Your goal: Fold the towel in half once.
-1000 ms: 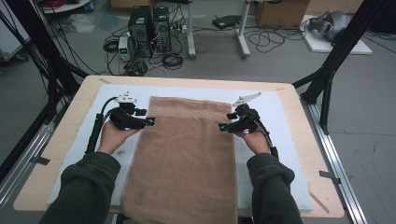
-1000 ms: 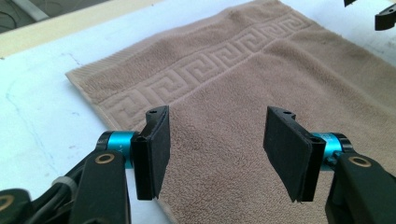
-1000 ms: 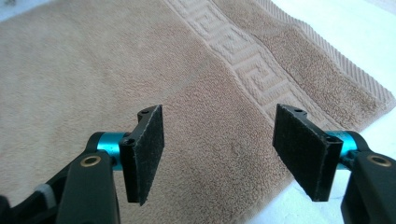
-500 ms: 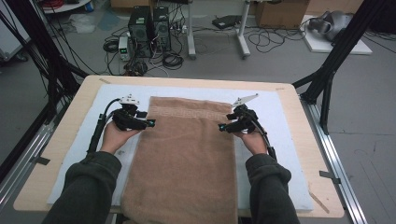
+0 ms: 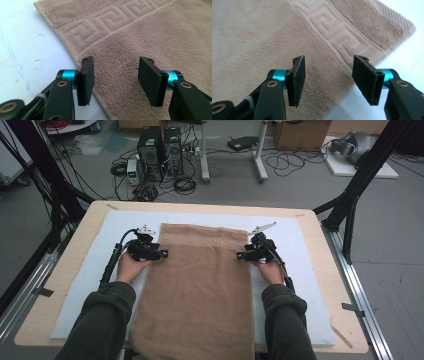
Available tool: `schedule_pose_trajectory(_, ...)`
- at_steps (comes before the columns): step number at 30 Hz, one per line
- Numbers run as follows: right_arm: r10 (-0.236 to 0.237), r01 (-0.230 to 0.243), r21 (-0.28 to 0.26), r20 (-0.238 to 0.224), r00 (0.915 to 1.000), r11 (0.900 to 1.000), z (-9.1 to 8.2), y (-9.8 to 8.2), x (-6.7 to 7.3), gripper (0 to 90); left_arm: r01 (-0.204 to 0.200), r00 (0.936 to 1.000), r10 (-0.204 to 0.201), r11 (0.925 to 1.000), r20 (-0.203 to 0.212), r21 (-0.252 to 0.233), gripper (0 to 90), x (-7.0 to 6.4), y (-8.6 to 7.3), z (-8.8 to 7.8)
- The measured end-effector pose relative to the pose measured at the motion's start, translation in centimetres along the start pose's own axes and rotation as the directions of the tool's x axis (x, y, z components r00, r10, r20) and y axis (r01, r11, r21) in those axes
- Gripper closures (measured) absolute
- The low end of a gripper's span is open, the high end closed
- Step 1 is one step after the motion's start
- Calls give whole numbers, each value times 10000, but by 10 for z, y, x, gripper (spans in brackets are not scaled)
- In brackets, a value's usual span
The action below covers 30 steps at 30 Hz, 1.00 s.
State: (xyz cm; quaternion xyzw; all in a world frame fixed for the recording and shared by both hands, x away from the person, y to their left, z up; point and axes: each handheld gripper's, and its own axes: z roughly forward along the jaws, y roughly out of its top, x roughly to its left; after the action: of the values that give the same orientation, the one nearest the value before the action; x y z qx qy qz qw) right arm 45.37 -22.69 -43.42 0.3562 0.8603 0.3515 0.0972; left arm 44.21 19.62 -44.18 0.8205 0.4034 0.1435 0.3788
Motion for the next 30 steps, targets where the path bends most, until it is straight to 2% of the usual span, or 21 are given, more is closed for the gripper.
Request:
schedule_pose_trajectory(3, 55, -55, -37, -39, 10000, 10000, 3, -2, -1, 527, 44, 9995, -46, 10000, -317, -60, 585, 2, 0, 0)
schedule_pose_trajectory(5, -208, 207, 62, 229, 9995, 9998, 5, -1, 2, 572, 145, 9982, -148, 9999, -575, -49, 677, 1, 0, 1)
schedule_pose_trajectory(7, -278, 275, 104, 293, 9992, 9996, 5, 0, 3, 636, 108, 9979, -107, 9999, -644, 10, 756, -1, 1, 1)
schedule_pose_trajectory(9, -79, 79, 87, -18, 10000, 9999, 4, -1, 2, 772, -66, 9978, 72, 9999, -665, 101, 828, -4, 2, 1)
schedule_pose_trajectory(11, 66, -63, 103, -349, 9994, 9999, 4, -1, 1, 831, -151, 9973, 163, 9997, -721, 165, 851, -5, 3, 0)
schedule_pose_trajectory(13, 80, -74, 128, -435, 9990, 9999, 3, 0, 1, 838, -207, 9971, 219, 9996, -725, 167, 858, -6, 3, -2)
schedule_pose_trajectory(16, 11, -14, -81, -379, 9993, 10000, -4, 3, 2, 843, -221, 9982, 212, 9996, -567, -159, 859, -4, 6, -12)
schedule_pose_trajectory(18, -128, 117, -283, -364, 9993, 9995, -11, 6, 3, 844, -99, 9994, 73, 9969, -333, -777, 860, -3, 11, -24)
schedule_pose_trajectory(21, -324, 294, -659, -455, 9984, 9974, -28, 10, 4, 845, -52, 10000, 44, 9925, -70, -1224, 860, -1, 13, -40)
schedule_pose_trajectory(24, -398, 284, -1137, -994, 9943, 9931, -47, 11, 10, 844, -288, 9992, 318, 9924, 232, -1200, 861, -5, 12, -55)
schedule_pose_trajectory(26, -736, 633, -1032, -988, 9924, 9926, -55, 12, 18, 843, -552, 9978, 596, 9891, 285, -1363, 861, -11, 11, -66)
schedule_pose_trajectory(27, -978, 876, -1053, -962, 9906, 9906, -61, 11, 25, 843, -685, 9971, 731, 9853, 234, -1568, 860, -15, 9, -72)
schedule_pose_trajectory(30, -1272, 1170, -895, -1180, 9848, 9891, -71, 5, 39, 841, -1030, 9933, 1094, 9839, 364, -1458, 860, -26, -3, -86)
